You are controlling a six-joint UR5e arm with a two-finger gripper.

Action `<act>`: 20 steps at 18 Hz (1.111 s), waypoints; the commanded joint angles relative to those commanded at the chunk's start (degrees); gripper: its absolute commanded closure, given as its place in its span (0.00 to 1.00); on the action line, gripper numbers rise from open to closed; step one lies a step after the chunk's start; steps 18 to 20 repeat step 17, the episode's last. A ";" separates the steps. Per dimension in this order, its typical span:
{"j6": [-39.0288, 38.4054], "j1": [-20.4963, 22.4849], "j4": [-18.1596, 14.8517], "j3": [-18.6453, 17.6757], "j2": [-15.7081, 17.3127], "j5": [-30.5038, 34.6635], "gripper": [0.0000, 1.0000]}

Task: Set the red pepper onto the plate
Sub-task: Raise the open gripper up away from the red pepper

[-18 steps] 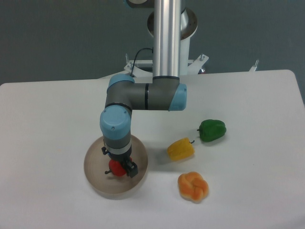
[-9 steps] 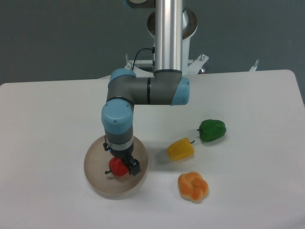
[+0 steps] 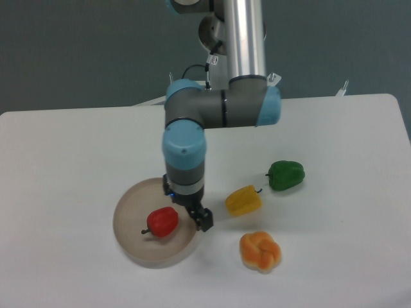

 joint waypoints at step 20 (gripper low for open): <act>17.33 9.15 -0.97 -0.62 2.20 1.85 0.00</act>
